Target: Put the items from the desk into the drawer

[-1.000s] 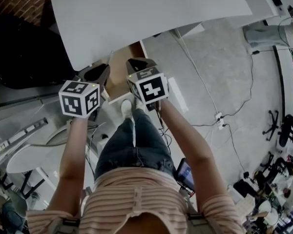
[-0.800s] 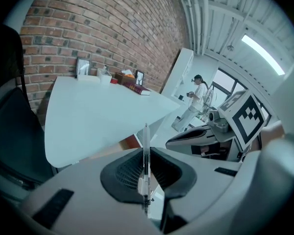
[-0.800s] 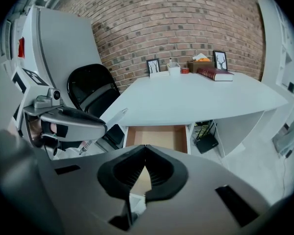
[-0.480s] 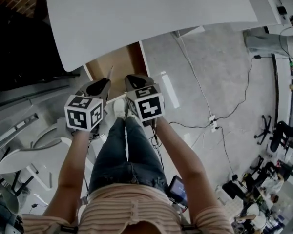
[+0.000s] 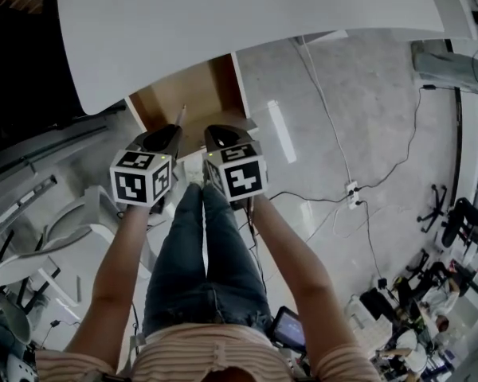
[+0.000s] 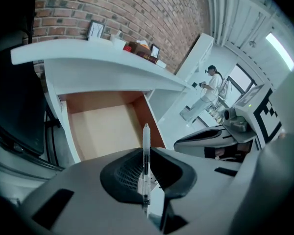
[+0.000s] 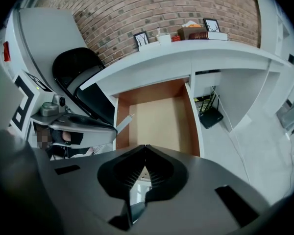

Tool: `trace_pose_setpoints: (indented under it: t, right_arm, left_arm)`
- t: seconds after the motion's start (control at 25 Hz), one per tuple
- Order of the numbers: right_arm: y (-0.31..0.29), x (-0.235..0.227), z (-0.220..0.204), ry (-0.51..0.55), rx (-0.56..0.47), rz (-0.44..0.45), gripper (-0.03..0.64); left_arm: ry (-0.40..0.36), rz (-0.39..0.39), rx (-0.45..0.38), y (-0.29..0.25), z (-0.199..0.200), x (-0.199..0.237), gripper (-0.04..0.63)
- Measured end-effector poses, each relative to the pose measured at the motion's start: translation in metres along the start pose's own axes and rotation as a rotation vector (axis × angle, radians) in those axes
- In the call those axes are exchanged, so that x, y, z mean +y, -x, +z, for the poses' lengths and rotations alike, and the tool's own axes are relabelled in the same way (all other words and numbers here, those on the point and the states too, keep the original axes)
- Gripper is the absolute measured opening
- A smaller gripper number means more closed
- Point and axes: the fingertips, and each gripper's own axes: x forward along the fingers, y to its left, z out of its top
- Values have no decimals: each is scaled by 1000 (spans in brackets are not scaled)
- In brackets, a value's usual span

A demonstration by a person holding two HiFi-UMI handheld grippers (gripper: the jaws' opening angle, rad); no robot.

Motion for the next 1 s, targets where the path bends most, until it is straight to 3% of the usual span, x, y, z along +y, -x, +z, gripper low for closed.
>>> trace_pose_setpoints:
  t: [0.28,0.64,1.0]
  right_arm:
    - [-21,-22,-20,-22,24,-6,17]
    - [-45,-33,-11,21,15,22,17]
    - [-68,-39,-10,76,82,53,17]
  left_arm:
    - [-16,4,50,-48,-19,10,48]
    - [112,108,25,-90,-29,47,48]
    - [234,209,-31,-113,-17,80,48]
